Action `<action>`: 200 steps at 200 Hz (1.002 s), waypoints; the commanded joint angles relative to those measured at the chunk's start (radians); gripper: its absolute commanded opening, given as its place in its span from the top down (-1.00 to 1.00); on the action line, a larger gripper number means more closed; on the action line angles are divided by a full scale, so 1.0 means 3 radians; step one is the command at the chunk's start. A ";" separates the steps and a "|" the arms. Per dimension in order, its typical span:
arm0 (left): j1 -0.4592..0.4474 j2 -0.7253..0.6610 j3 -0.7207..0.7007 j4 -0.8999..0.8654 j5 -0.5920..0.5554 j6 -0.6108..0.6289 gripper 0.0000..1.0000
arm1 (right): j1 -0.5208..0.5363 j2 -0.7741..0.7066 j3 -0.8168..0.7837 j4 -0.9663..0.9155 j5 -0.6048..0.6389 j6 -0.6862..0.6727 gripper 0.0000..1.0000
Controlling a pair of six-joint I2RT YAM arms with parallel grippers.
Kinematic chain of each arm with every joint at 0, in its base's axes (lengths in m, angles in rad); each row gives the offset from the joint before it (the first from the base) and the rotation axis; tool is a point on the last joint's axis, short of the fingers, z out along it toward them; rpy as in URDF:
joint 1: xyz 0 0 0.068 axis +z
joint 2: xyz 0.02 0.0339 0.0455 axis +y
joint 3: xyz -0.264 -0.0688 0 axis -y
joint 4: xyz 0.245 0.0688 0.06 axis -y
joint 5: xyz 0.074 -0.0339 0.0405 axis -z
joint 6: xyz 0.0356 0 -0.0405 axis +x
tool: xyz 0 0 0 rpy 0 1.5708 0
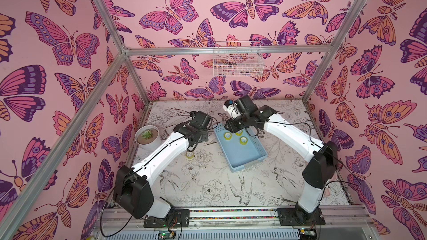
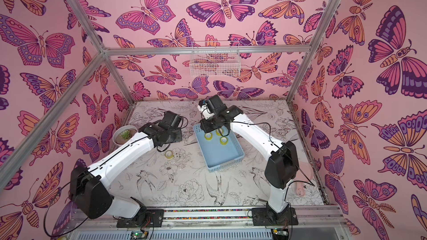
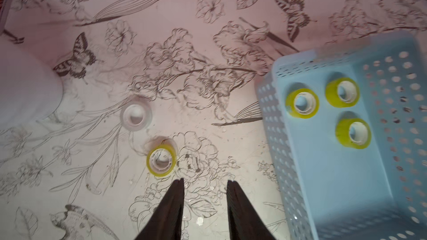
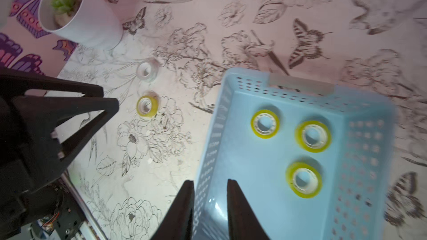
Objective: Put the transparent tape into the storage box
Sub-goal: Pick up the tape from the center of the board.
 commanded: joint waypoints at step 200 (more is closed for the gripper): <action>0.0214 -0.2011 -0.0729 -0.0282 -0.0447 -0.0327 0.26 | 0.1146 0.2034 0.1379 0.0405 0.0809 -0.0103 0.40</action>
